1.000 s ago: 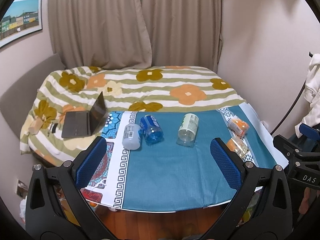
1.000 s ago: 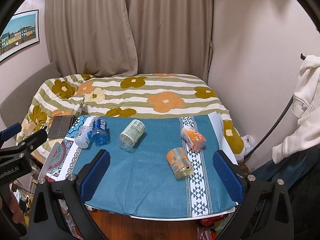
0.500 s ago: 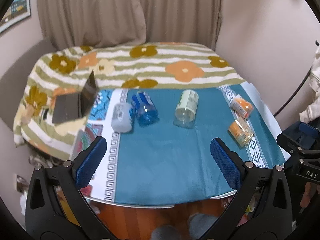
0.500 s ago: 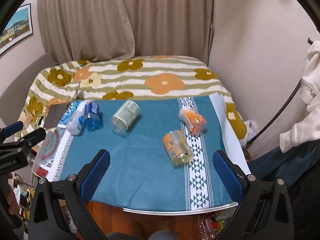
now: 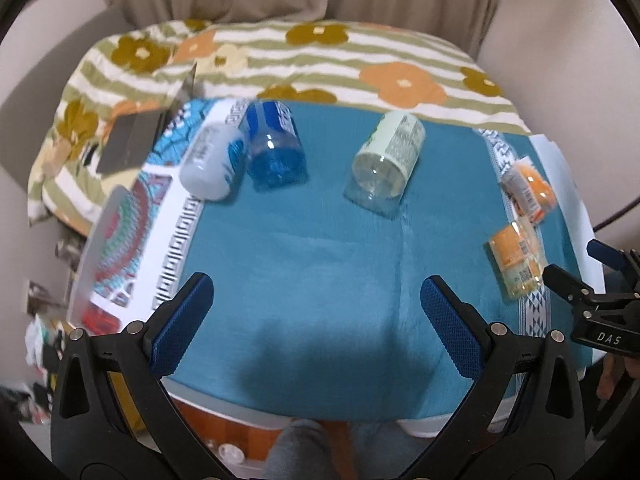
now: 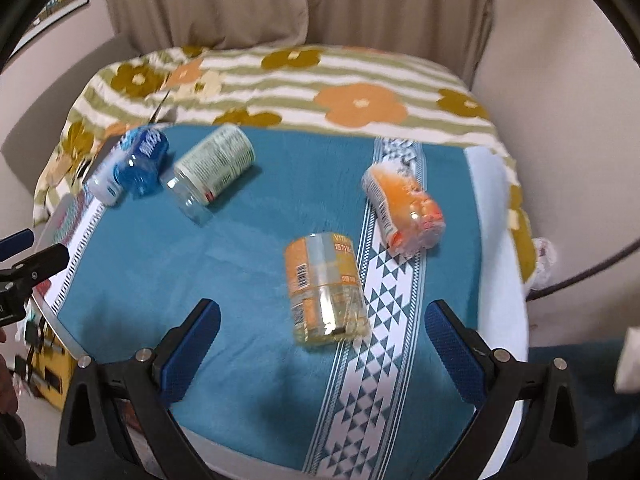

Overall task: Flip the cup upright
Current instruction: 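Move the right gripper toward the clear orange-labelled cup lying on its side, then close the right gripper around the side of the lying cup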

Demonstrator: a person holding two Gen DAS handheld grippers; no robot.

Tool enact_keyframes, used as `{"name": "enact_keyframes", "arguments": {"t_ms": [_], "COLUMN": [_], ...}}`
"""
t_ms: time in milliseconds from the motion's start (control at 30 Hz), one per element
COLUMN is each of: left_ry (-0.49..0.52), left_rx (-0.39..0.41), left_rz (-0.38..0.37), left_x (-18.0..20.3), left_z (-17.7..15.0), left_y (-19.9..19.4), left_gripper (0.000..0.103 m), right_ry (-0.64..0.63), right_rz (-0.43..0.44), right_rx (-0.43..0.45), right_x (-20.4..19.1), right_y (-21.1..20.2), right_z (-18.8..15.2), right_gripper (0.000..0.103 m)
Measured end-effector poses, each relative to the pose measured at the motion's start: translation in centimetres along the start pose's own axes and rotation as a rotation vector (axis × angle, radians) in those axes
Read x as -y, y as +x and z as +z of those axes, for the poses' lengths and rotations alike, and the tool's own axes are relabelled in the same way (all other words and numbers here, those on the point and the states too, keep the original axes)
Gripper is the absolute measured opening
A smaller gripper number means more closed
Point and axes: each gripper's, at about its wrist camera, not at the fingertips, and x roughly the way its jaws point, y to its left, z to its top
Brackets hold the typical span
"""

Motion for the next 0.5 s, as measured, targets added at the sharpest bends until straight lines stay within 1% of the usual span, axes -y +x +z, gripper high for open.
{"name": "enact_keyframes", "arguments": {"t_ms": [100, 267, 433, 500], "left_ry": [-0.023, -0.07, -0.113, -0.118], "left_rx": [-0.027, -0.071, -0.1, -0.106], "left_rz": [0.021, 0.042, 0.053, 0.054], "left_x": [0.9, 1.5, 1.5, 1.6], "left_z": [0.1, 0.1, 0.0, -0.1], "left_y": [1.6, 3.4, 4.8, 5.1], "left_gripper": [0.103, 0.103, 0.103, 0.103], "right_ry": [-0.038, -0.09, -0.13, -0.142], "right_rz": [0.025, 0.078, 0.114, 0.119], "right_rx": [-0.049, -0.123, -0.181, -0.198], "right_x": [0.6, 1.4, 1.5, 1.5], "right_y": [2.4, 5.3, 7.0, 7.3], "right_z": [0.8, 1.4, 1.6, 1.8], "right_gripper": [0.101, 0.086, 0.076, 0.074]}}
